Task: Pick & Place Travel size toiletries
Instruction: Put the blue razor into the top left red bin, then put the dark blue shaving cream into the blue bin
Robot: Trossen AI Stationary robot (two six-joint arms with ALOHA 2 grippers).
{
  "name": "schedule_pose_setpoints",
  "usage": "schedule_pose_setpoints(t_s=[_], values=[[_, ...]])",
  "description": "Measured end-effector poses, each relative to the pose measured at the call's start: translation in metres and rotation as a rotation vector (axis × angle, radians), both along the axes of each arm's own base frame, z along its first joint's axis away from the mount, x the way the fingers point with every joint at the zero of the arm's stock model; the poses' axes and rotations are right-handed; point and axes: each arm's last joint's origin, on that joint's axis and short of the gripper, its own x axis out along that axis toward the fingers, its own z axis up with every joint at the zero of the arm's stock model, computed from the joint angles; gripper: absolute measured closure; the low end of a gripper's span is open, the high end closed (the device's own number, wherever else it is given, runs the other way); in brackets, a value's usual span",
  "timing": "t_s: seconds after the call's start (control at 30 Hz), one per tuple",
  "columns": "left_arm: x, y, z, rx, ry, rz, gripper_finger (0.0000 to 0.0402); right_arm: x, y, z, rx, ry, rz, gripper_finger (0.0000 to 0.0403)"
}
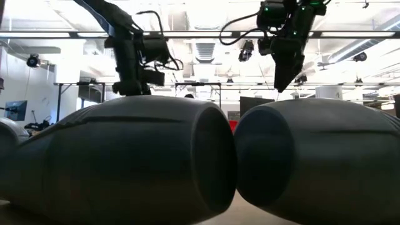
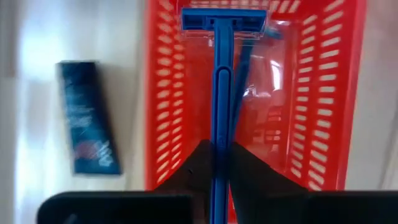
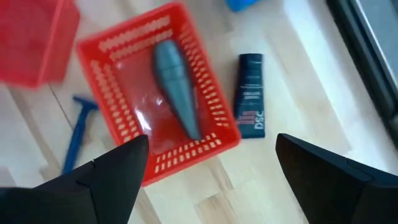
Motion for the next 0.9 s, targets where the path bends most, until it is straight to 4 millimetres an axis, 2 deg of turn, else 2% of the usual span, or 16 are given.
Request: schedule_pose_setpoints(t_s=[0.13,0.27,0.5,0.67,0.77,0.9], values=[[0.008,0.003,-0.011,0.001,0.013,-0.023,0.0353,-0.01,-0.033,-0.002,0.087,-0.091,-0.121,0.0045],[0.009,0.005,-0.014,0.002,0.024,-0.036,0.0337,-0.008,-0.062,-0.02,0.091,-0.068,-0.125,0.004],[0.006,0.003,-0.003,0.007,-0.019,0.005,0.0248,0.014,-0.089,-0.06,0.175,0.042,-0.018,0.0039],[0.003,0.001,0.022,0.026,-0.101,0.063,0.0194,0.026,-0.102,-0.062,0.157,0.043,-0.011,0.004],[0.001,-0.001,0.043,0.021,-0.193,0.096,0.0186,0.03,-0.112,-0.063,0.149,0.039,-0.015,0.0048],[-0.007,-0.005,0.069,0.022,-0.301,0.135,0.0187,0.035,-0.12,-0.079,0.158,0.077,0.047,0.0066]])
